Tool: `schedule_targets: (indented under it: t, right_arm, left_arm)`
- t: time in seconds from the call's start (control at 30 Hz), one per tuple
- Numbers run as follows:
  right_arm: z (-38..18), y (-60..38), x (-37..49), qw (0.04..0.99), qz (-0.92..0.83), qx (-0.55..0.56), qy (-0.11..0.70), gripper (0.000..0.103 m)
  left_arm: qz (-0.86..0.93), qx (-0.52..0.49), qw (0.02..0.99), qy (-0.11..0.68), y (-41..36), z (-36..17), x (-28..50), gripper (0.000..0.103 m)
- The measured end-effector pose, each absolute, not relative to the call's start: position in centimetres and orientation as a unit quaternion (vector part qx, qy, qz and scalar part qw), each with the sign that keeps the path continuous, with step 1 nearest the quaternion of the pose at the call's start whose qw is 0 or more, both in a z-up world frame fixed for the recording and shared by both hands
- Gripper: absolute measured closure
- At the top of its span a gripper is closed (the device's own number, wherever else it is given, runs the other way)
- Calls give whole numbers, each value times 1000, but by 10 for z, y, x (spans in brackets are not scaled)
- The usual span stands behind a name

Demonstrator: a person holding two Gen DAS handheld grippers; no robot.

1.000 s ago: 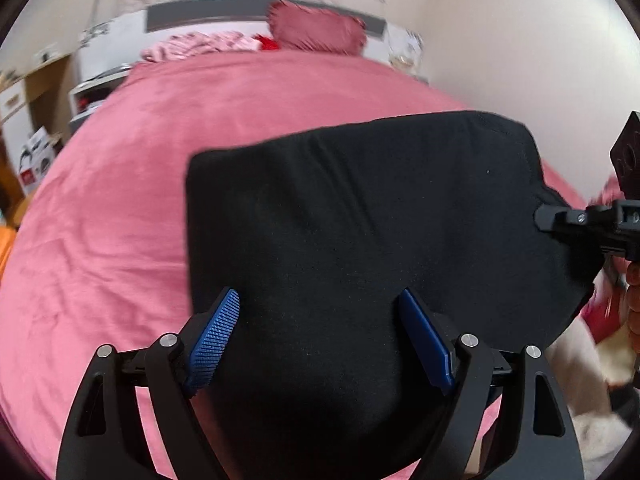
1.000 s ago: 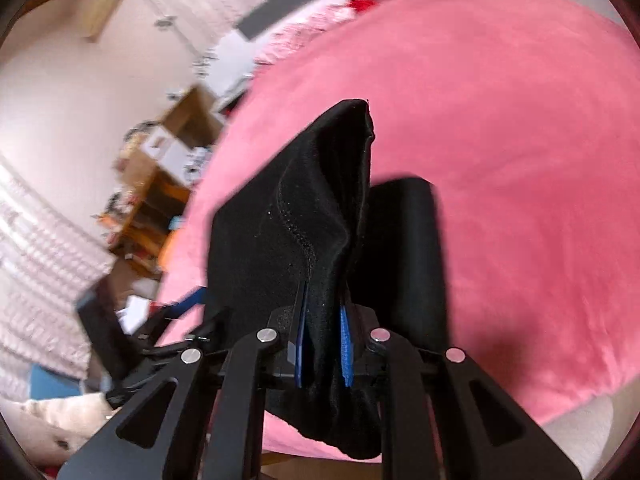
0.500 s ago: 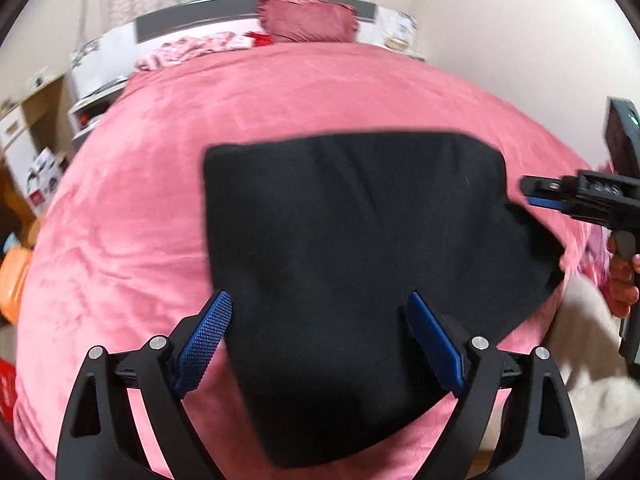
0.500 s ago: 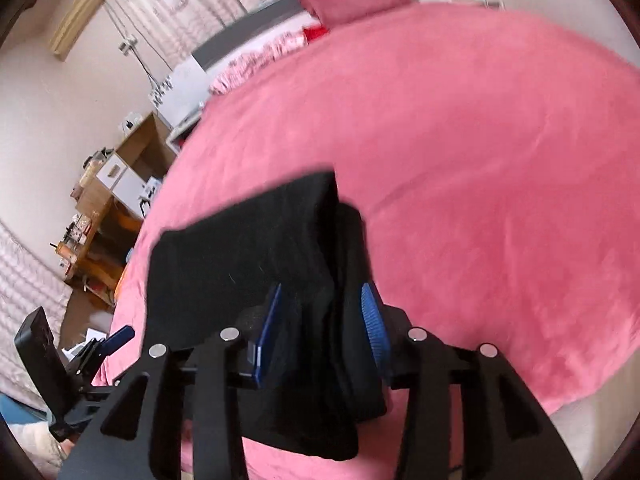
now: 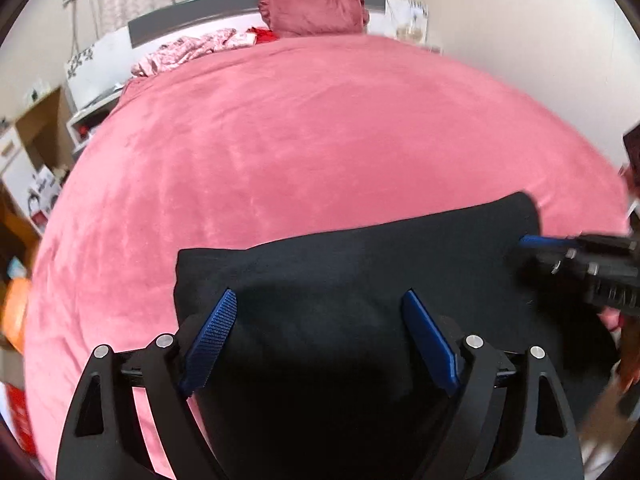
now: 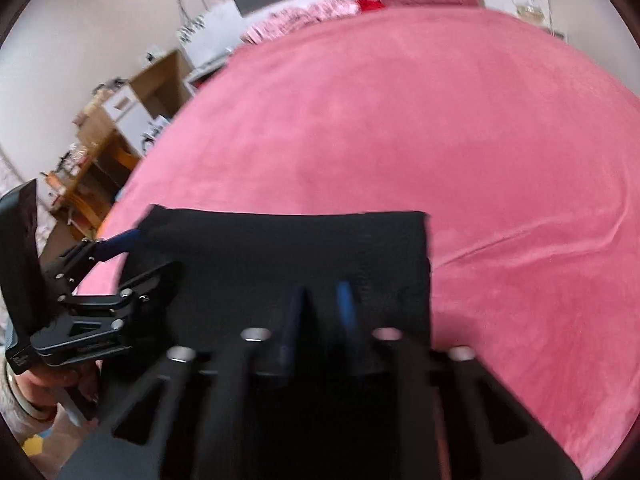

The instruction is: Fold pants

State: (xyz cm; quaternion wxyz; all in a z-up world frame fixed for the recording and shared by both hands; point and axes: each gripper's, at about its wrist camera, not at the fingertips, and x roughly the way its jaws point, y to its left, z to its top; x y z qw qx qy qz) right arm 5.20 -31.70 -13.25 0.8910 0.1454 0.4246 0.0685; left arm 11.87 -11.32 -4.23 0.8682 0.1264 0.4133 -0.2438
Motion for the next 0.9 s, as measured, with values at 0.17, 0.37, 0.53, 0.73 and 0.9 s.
schedule_targets:
  t: [0.17,0.37,0.53,0.73,0.9]
  right_arm:
    - [-153,-339,64,887,80,200,410,103]
    - [-144,-327,51,907,66,162,383,103]
    - [-120,-318,10,917,48,159,363,81]
    - [-119,-307,-19,914,24,136,382,79]
    - [-135,-306,-38,895,-5,112,431,72]
  left_arm:
    - [-247,116,865,421,-112,-63,132,14]
    - [-259,120,870,403,-109,-61,126,13]
    - [-237,153,888,364,-105,-46,87,13]
    - [-235,136,892,361,-88,-47,41,13]
    - [-240,117,886,378,-76,-53,25,13]
